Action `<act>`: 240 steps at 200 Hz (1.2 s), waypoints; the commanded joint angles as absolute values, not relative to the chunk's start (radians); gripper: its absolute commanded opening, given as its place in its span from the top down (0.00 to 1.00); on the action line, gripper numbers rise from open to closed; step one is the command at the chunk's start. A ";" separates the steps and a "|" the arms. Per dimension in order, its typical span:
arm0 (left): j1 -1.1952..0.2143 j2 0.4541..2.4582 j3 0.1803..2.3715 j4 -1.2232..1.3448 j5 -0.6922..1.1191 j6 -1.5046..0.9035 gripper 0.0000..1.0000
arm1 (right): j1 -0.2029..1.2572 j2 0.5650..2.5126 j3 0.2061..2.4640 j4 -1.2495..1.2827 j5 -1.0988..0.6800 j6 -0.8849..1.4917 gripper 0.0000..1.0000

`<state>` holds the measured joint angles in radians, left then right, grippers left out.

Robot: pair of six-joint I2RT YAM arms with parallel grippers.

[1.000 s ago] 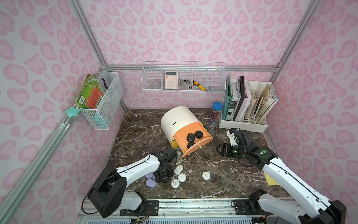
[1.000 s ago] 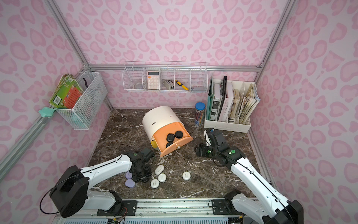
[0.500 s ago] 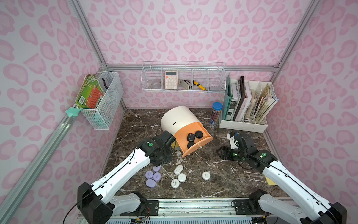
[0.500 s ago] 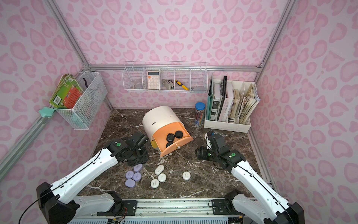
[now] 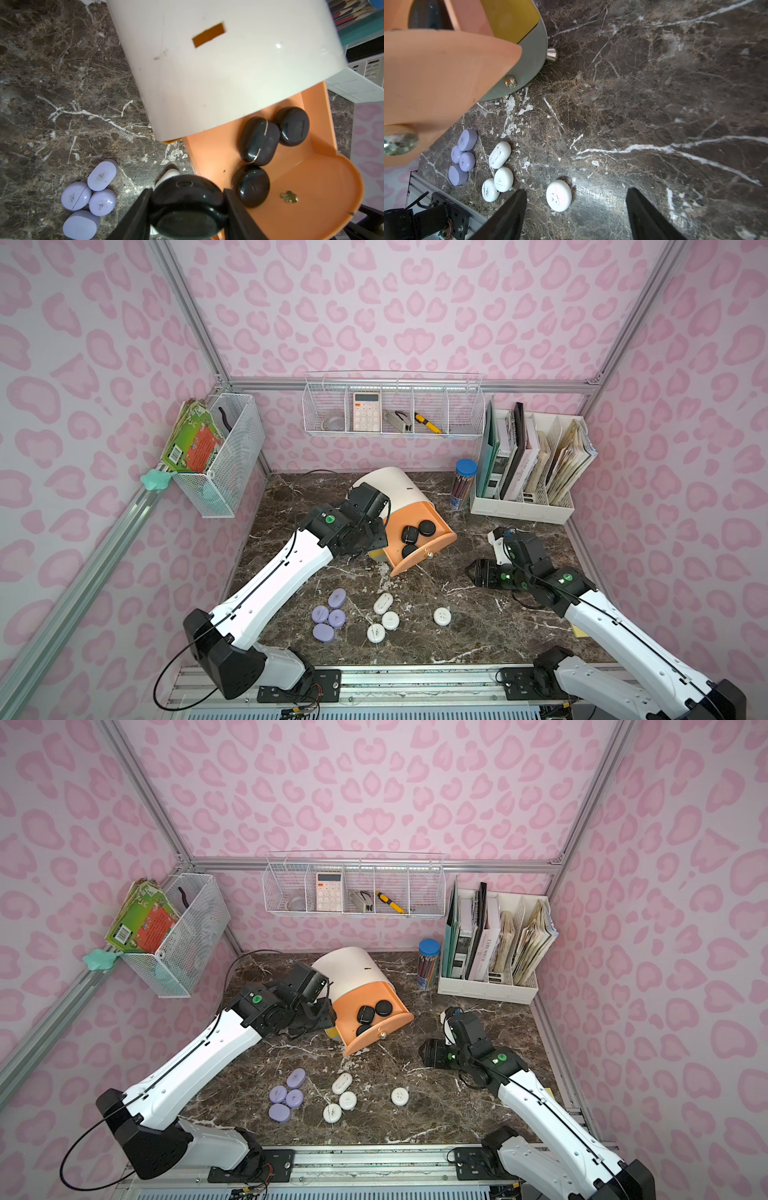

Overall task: Put the bluetooth earphones in the drawer according to color
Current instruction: Place the bluetooth earphone in the drawer.

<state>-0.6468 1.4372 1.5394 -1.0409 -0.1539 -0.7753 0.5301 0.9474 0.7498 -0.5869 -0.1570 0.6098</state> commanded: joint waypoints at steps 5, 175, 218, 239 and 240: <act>-0.647 1.488 1.590 -1.004 -0.126 -0.729 0.79 | 0.530 0.933 0.731 -0.550 -0.180 0.627 0.22; -0.646 1.549 1.696 -1.046 -0.119 -0.713 0.24 | 0.530 0.861 0.683 -0.506 -0.273 0.663 0.22; -0.642 1.480 1.659 -1.056 -0.118 -0.727 0.19 | 0.531 0.857 0.714 -0.509 -0.313 0.684 0.22; -0.641 1.396 1.611 -1.057 -0.119 -0.729 0.17 | 0.538 0.856 0.753 -0.517 -0.335 0.701 0.22; -0.641 1.391 1.610 -1.057 -0.120 -0.730 0.17 | 0.539 0.856 0.755 -0.517 -0.337 0.701 0.22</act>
